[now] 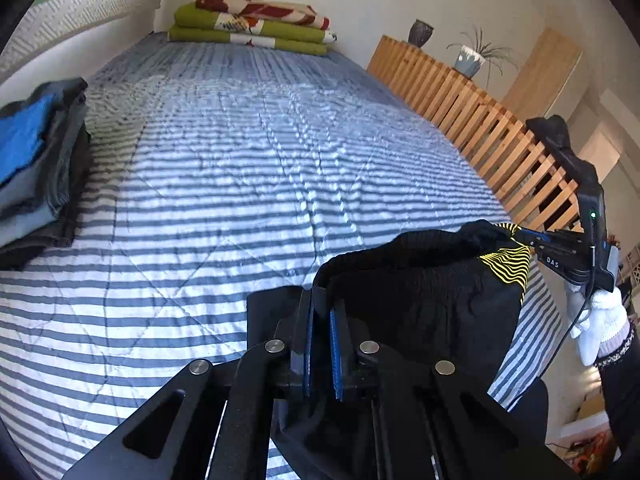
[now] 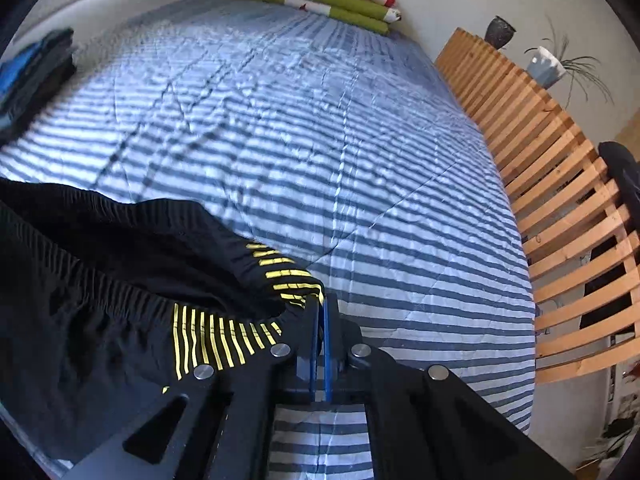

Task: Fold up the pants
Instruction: 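Hold the shorts up by the waistband with both tools, spreading them apart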

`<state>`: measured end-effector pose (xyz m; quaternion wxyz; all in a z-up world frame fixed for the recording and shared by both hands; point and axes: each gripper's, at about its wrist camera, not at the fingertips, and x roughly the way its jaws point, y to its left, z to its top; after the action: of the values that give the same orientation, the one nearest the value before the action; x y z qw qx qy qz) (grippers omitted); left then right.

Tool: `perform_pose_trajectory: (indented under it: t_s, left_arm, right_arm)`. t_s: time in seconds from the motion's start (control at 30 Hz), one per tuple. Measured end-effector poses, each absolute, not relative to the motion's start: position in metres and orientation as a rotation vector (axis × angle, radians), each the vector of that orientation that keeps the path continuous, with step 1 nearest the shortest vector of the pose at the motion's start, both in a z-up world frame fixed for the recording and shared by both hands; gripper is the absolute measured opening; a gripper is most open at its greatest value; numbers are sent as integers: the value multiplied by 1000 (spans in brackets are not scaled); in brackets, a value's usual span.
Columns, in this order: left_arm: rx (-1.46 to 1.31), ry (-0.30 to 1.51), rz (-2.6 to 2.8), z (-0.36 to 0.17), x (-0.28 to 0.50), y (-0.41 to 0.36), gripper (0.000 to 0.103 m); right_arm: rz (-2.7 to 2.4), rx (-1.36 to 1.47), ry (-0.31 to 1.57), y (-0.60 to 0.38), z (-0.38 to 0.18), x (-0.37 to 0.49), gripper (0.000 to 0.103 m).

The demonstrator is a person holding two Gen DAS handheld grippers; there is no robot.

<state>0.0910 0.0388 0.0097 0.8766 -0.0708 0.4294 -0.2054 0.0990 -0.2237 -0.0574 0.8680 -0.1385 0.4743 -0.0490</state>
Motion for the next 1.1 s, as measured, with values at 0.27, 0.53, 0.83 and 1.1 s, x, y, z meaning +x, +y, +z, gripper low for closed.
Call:
perform_pose_trajectory:
  t_s: [0.27, 0.53, 0.83, 1.1]
  left_arm:
    - [-125, 555, -424, 181, -18, 54, 6]
    - [-47, 332, -409, 301, -129, 55, 6]
    - [-39, 313, -385, 320, -130, 61, 7]
    - [-108, 599, -315, 197, 20, 75, 7]
  right_arm:
    - [-45, -103, 640, -232, 121, -8, 1]
    - [-27, -25, 393, -235, 244, -120, 1]
    - [1, -21, 321, -226, 277, -162, 1]
    - [55, 125, 605, -237, 189, -29, 1]
